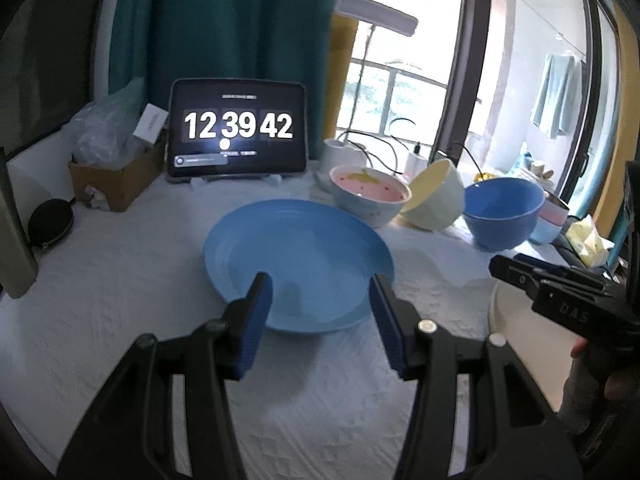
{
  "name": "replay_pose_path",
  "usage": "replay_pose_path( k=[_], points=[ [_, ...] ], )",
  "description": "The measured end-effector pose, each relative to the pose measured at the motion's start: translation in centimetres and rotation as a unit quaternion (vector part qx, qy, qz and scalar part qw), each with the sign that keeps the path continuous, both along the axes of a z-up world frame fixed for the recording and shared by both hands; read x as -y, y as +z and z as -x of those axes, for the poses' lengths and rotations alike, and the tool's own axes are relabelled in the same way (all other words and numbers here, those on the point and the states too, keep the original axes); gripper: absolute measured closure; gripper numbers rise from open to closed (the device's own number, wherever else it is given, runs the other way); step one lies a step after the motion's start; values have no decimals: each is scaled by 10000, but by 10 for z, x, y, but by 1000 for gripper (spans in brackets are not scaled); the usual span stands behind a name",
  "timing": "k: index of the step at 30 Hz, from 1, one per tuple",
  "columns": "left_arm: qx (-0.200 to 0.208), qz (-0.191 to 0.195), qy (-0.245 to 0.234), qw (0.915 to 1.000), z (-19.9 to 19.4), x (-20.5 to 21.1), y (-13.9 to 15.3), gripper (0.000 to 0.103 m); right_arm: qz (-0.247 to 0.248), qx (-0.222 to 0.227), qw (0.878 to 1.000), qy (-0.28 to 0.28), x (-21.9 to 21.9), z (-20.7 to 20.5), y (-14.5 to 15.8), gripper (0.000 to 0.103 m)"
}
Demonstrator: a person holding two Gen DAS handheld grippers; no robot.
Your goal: Organize plates and bowls
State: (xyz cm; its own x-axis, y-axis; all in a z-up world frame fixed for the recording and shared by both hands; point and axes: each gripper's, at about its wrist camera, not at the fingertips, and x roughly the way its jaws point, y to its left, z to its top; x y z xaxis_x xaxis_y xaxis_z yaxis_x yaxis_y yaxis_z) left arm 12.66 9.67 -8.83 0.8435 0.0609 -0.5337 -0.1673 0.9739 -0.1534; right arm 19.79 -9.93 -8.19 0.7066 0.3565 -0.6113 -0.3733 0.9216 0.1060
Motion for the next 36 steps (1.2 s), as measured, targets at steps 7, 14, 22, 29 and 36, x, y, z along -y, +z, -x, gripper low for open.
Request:
replay_pose_path(
  k=[7, 14, 22, 29, 36],
  points=[
    [66, 16, 164, 9998, -4, -18, 0, 51, -37, -27, 9998, 200, -26, -8, 1, 61],
    [-29, 156, 457, 9988, -13, -46, -9, 51, -1, -148, 9991, 392, -51, -14, -6, 61],
    [-211, 387, 654, 9969, -26, -71, -24, 51, 13, -381, 9980, 509, -77, -26, -17, 61],
    [-507, 728, 706, 9935, -39, -88, -39, 51, 46, -655, 9969, 427, -90, -42, -33, 61],
    [-986, 868, 667, 9891, -57, -88, -52, 51, 24, -913, 9951, 373, -92, -55, -42, 61]
  ],
)
